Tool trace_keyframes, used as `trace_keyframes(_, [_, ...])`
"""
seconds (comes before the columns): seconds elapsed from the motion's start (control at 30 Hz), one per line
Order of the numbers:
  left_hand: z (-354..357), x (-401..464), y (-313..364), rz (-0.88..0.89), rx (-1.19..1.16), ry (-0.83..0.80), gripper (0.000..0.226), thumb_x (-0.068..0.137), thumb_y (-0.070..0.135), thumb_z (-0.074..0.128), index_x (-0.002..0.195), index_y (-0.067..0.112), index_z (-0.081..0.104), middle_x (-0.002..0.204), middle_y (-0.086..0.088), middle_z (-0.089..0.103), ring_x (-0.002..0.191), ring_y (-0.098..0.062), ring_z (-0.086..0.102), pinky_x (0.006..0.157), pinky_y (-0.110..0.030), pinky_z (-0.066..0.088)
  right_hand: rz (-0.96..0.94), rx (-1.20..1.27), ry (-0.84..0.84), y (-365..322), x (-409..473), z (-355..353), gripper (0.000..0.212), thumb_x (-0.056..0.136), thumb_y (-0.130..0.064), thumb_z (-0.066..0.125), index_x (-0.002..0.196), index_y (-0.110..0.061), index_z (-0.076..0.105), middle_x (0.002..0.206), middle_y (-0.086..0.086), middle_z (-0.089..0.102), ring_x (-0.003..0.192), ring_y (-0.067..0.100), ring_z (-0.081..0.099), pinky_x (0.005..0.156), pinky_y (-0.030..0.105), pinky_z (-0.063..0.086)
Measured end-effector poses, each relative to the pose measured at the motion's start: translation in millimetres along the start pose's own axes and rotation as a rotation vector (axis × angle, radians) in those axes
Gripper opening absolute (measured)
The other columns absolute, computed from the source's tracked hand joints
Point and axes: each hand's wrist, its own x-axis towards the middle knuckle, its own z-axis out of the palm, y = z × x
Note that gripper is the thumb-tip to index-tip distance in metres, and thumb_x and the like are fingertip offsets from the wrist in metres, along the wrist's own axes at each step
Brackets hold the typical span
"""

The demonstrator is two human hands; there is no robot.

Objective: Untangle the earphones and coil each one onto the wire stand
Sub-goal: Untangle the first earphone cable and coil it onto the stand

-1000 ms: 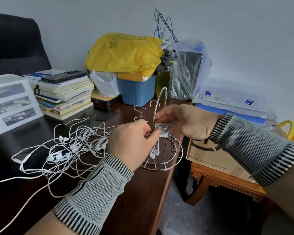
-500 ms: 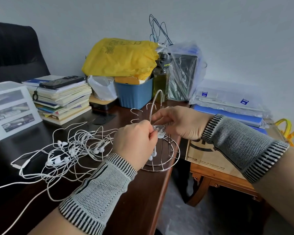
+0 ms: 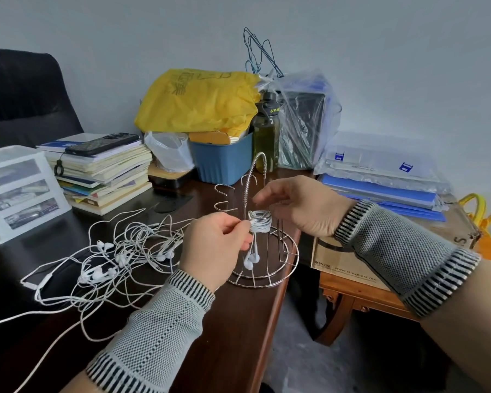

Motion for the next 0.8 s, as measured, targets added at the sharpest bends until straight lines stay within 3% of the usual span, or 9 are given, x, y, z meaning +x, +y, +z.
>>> trace_keyframes(0.1, [1.3,1.5,-1.0,-0.073,-0.119,0.023,0.011,0.088,0.022,0.065,0.079,0.018,0.069,0.067,0.007,0.073,0.064,-0.006,0.069,0.076,-0.037,0.059,-0.025,-0.03,0.275,4.2,-12.7,8.8,0.023,0.086,-0.006,0.057,0.102,-0.017,0.069,0.099,-0.005,0.071,0.091,0.011,0.065,0.09,0.027,0.049])
trace_keyframes(0.17, [0.0,2.7,-3.7,-0.079,-0.103,0.052,0.012,0.089,0.025,0.063,0.078,0.02,0.068,0.067,0.008,0.072,0.064,-0.006,0.068,0.077,-0.039,0.058,0.006,0.028,0.549,8.5,-23.2,15.6,0.014,0.086,-0.013,0.058,0.091,-0.02,0.07,0.084,-0.008,0.07,0.075,0.01,0.064,0.077,0.025,0.051])
trace_keyframes(0.23, [-2.3,2.5,-6.1,-0.071,-0.034,0.07,0.018,0.09,0.029,0.059,0.076,0.022,0.068,0.068,0.008,0.072,0.063,-0.006,0.068,0.079,-0.04,0.057,0.082,0.087,0.7,13.0,-30.5,23.5,0.012,0.087,-0.018,0.059,0.079,-0.018,0.068,0.07,-0.008,0.066,0.064,0.009,0.06,0.064,0.025,0.048])
trace_keyframes(0.3, [-4.0,1.7,-6.3,-0.071,0.04,0.06,0.028,0.091,0.036,0.053,0.073,0.022,0.068,0.071,0.006,0.072,0.063,-0.008,0.068,0.079,-0.041,0.056,0.193,0.152,0.668,20.1,-31.9,34.4,0.023,0.089,-0.025,0.059,0.069,-0.016,0.067,0.063,-0.003,0.066,0.058,0.011,0.057,0.06,0.026,0.047])
trace_keyframes(0.4, [-4.5,1.3,0.0,-0.145,0.014,-0.033,0.036,0.093,0.049,0.047,0.072,0.026,0.064,0.08,0.006,0.073,0.064,-0.014,0.069,0.08,-0.044,0.057,0.357,0.367,0.511,24.1,-28.5,49.8,0.044,0.092,-0.039,0.055,0.068,-0.006,0.07,0.065,0.012,0.07,0.057,0.024,0.062,0.064,0.038,0.054])
trace_keyframes(0.5, [-3.9,7.8,6.2,-0.258,-0.04,-0.11,0.048,0.09,0.062,0.045,0.091,0.019,0.067,0.085,0.003,0.074,0.054,-0.012,0.063,0.063,-0.033,0.055,0.504,0.569,0.397,21.8,-21.7,56.5,0.056,0.093,-0.049,0.049,0.074,-0.001,0.071,0.065,0.014,0.07,0.053,0.019,0.058,0.059,0.033,0.047])
trace_keyframes(0.57, [-4.0,14.0,8.3,-0.334,-0.094,-0.141,0.056,0.087,0.065,0.049,0.101,0.014,0.066,0.084,0.0,0.075,0.05,-0.01,0.058,0.051,-0.025,0.046,0.559,0.677,0.348,20.0,-16.3,58.1,0.06,0.091,-0.055,0.048,0.079,0.0,0.069,0.063,0.011,0.068,0.052,0.017,0.057,0.054,0.028,0.044])
trace_keyframes(0.67, [-3.4,18.4,10.6,-0.397,-0.147,-0.207,0.057,0.082,0.065,0.056,0.102,0.013,0.067,0.081,-0.001,0.076,0.046,-0.007,0.052,0.046,-0.02,0.041,0.588,0.762,0.321,18.4,-10.8,58.4,0.064,0.087,-0.058,0.052,0.088,0.003,0.068,0.065,0.011,0.066,0.05,0.017,0.056,0.05,0.026,0.043])
trace_keyframes(0.8, [-4.4,18.6,12.3,-0.316,-0.088,-0.216,0.057,0.081,0.065,0.058,0.091,0.009,0.068,0.083,-0.001,0.075,0.048,-0.01,0.046,0.047,-0.025,0.04,0.593,0.858,0.324,17.5,-11.4,54.5,0.053,0.087,-0.051,0.059,0.085,0.002,0.065,0.063,0.011,0.063,0.047,0.016,0.05,0.048,0.025,0.041])
